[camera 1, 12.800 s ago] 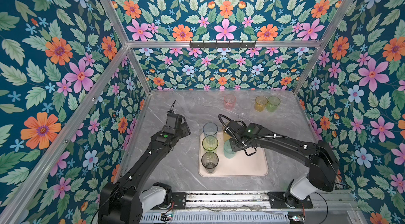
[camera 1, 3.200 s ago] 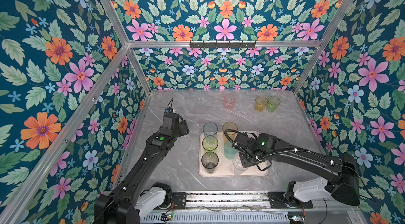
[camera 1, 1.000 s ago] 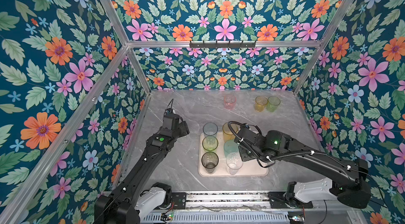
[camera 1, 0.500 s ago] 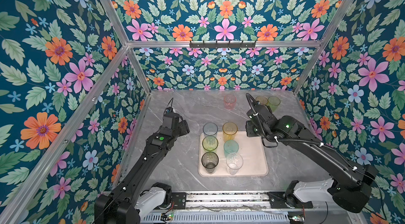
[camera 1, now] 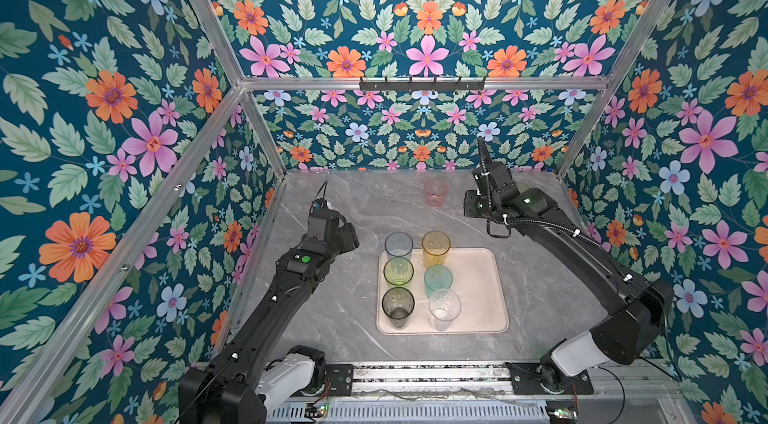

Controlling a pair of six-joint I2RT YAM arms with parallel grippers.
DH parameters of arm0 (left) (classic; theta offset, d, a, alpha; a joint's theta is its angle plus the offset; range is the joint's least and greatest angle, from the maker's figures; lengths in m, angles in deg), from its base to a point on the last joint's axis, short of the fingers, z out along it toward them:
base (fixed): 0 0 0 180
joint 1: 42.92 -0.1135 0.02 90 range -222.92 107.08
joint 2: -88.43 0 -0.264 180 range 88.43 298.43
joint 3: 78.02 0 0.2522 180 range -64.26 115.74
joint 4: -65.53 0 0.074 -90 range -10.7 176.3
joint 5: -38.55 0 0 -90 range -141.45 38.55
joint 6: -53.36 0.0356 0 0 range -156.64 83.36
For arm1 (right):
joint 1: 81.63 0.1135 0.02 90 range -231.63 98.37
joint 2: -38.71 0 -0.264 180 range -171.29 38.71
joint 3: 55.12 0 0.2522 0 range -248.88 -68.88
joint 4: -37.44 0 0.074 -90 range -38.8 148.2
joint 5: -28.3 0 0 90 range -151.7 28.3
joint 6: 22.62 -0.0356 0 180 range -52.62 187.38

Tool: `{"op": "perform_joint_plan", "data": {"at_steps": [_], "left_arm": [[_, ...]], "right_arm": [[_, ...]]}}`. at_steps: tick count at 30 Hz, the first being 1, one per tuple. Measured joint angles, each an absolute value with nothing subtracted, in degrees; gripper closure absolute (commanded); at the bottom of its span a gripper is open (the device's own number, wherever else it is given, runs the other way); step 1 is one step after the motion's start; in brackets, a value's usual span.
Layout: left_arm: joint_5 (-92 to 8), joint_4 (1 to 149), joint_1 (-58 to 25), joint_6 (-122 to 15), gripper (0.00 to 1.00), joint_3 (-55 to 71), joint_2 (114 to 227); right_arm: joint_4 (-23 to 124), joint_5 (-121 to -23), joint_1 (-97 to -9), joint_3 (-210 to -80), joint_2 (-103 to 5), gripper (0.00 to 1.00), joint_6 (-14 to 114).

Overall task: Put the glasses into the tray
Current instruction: 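Raise the right gripper and move it toward the pink glass, then lower the open right gripper over the pink glass rim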

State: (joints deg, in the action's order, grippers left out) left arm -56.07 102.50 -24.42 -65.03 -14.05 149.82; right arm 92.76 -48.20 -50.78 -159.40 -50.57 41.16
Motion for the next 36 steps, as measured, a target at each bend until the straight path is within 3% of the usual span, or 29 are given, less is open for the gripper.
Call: {"op": "perform_joint_plan", "data": {"at_steps": [22,36], "left_arm": [[-56.5,103.2,-24.4,-65.1,0.31,-15.7,148.6],[-56.0,102.0,-24.4,-66.5,0.30,-16.6,147.3]], "right_arm": [[97.9,-53.7,-57.4,-186.4,-79.6,0.55,43.5],[99.0,-60.7,-61.2,-196.8,-93.1,0.55,43.3]]}}
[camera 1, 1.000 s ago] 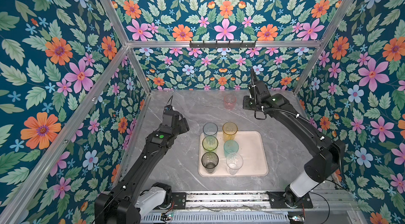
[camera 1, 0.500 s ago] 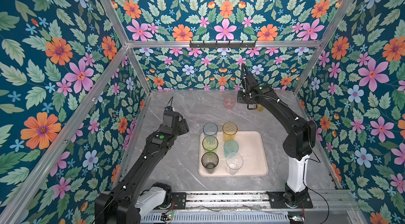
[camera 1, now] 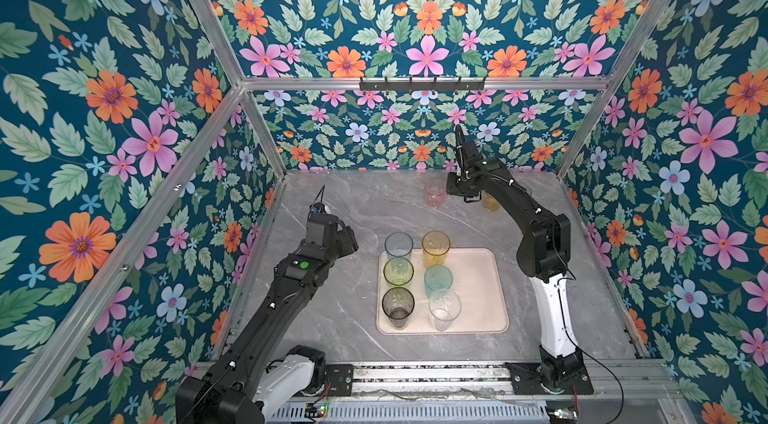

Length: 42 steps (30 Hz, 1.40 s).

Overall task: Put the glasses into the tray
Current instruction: 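Lower the open right gripper over the pink glass rim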

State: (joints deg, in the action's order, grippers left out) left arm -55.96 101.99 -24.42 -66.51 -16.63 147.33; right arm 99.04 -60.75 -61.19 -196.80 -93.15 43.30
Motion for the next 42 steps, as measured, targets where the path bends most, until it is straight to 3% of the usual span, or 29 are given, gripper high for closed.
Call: {"op": "perform_joint_plan", "data": {"at_steps": [42], "left_arm": [[-55.8,101.4,-24.4,-66.5,0.30,-16.6,152.3]], "right_arm": [[104.0,-65.2,-62.0,-218.9,-109.5,0.54,43.3]]}}
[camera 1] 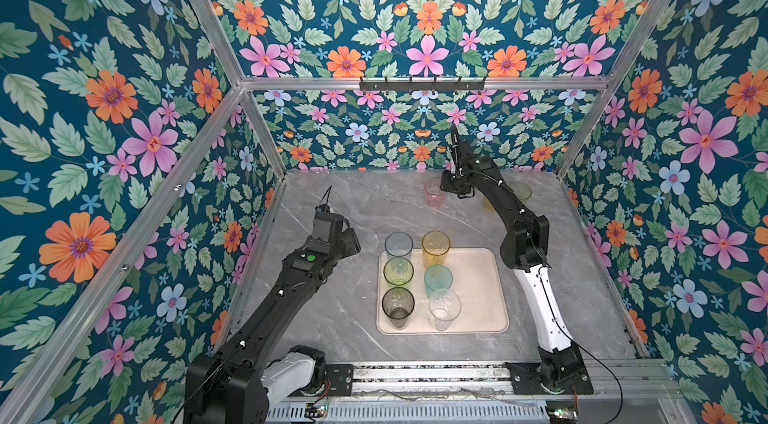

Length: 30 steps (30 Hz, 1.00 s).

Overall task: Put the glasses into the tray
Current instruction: 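Lower the open right gripper over the pink glass rim, then close the right gripper on the pink glass rim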

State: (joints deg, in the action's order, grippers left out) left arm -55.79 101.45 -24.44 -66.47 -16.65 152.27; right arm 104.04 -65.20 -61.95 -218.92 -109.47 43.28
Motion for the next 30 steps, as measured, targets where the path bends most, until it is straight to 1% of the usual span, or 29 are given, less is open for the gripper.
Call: {"op": "perform_joint_plan", "data": {"at_steps": [3,9,23,30], "left_arm": [[-55.6,101.0,-24.4,-66.5,0.30,-16.5,152.5],[-55.4,100.7,-24.4,-66.5,0.30,-16.5,152.8],[-54.9,100.7,-24.4,-66.5,0.30,-16.5,153.2],[-54.7,100.7,-24.4,-66.4,0.30,-16.3,153.6]], "right_arm": [[104.1,-65.4,-62.0,-219.5,-110.4,0.54,43.3],[104.2,-65.6,-62.0,-219.8,-111.3,0.58,43.3],[104.2,-66.0,-62.1,-219.8,-111.7,0.74,43.3],[104.2,-66.0,-62.1,-219.8,-111.7,0.85,43.3]]}}
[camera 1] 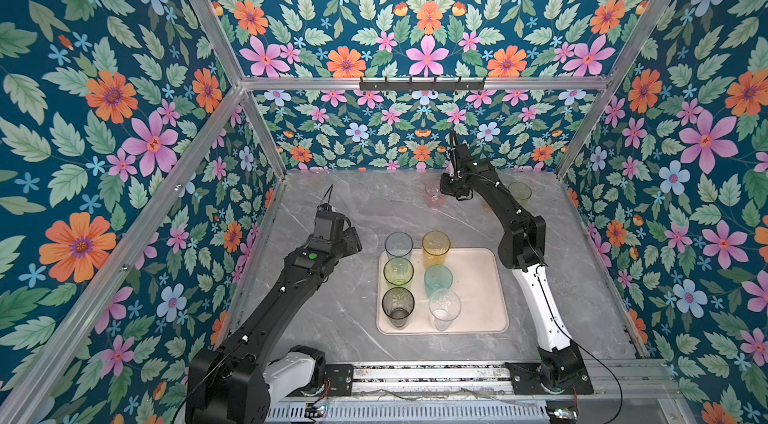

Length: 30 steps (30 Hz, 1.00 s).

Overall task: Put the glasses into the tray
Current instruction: 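Close the right gripper on the pink glass rim, then lift the pink glass with the right gripper and carry it over the tray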

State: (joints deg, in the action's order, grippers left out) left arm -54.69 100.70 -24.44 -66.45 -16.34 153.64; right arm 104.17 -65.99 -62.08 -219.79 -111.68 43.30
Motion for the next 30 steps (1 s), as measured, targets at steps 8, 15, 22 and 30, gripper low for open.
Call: {"op": "perform_joint_plan", "data": {"at_steps": [8,15,22,30], "left_arm": [[-54.5,100.6,-24.4,-66.4,0.30,-16.3,154.4],[-54.5,100.6,-24.4,-66.3,0.30,-16.2,154.1],[-54.6,100.5,-24.4,-66.3,0.30,-16.7,153.2],[-54.6,100.4,-24.4,-66.2,0.30,-17.9,152.1]], "right_arm": [[104.5,-66.1,-62.1,-219.5,-111.7,0.96,43.4],[106.2,-66.5,-62.1,-218.1,-110.0,1.00,43.5],[107.9,-66.5,-62.1,-214.2,-102.8,1.00,43.7],[109.9,-66.4,-62.1,-208.2,-93.5,1.00,44.4]]}}
